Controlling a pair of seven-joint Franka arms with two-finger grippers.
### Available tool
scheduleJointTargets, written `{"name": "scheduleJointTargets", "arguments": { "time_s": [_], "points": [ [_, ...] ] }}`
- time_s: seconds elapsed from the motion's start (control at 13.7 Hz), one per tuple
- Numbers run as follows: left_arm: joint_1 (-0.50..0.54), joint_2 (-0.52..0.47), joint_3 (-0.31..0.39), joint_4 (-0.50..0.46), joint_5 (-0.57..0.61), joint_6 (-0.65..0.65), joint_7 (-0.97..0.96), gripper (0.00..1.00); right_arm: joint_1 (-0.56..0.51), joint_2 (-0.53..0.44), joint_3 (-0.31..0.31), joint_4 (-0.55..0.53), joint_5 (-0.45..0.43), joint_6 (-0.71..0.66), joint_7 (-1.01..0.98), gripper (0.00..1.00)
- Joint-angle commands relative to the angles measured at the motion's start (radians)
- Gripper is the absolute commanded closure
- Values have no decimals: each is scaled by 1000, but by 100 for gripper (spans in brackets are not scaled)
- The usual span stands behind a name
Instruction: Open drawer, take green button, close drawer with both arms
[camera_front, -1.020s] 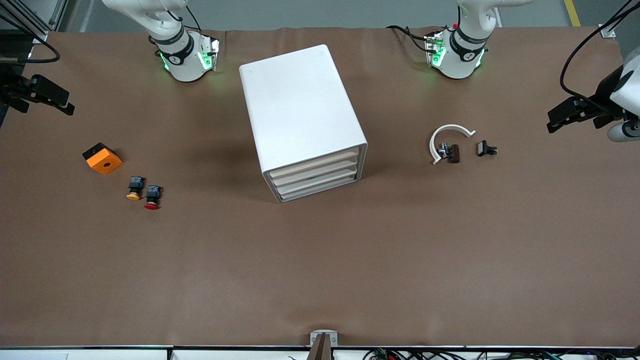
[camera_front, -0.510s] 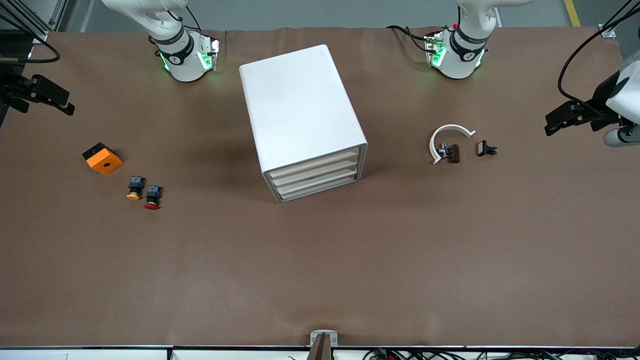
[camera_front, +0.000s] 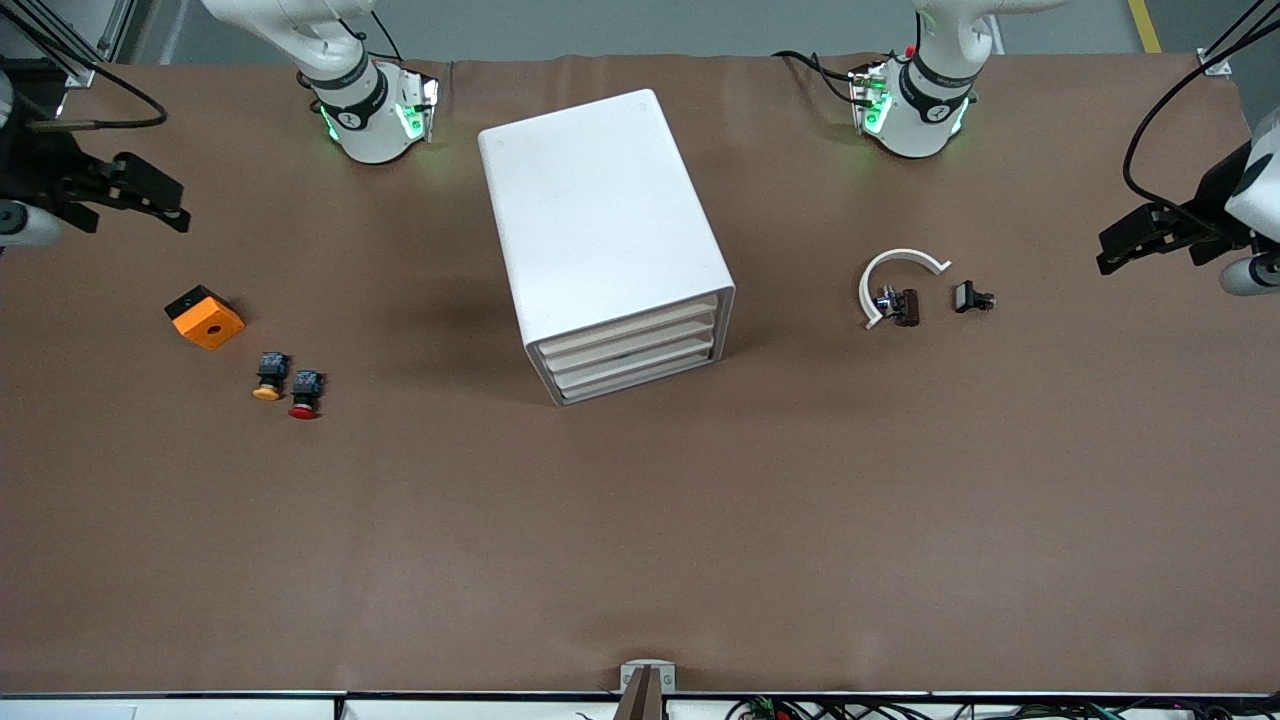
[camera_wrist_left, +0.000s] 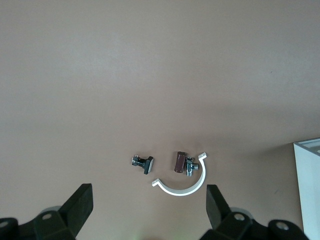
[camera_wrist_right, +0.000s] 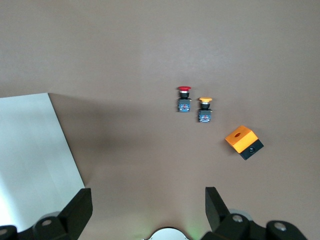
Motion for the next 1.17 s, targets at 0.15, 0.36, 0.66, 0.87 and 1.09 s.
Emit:
{"name": "scheduleJointTargets", "arguments": {
  "time_s": [0.15,0.36,0.66,0.87,1.09],
  "points": [
    [-4,33,-12,20,-22,-14,15,0,10,32,-9,13,62,19,7,0],
    [-10,56,-14,22,-22,-14,6,0,13,44,-9,13,101,51,9,0],
    [-30,108,-15,27,-60,-11,0,0,87,76,-9,12,122,102,18,0],
    [-50,177,-17,36,-184,-8,0,0,157,99,-9,13,118,131,135,0],
    [-128,275,-17,83,-230,-5,-2,0,223,125,-9,13,126,178,227,0]
  ]
}}
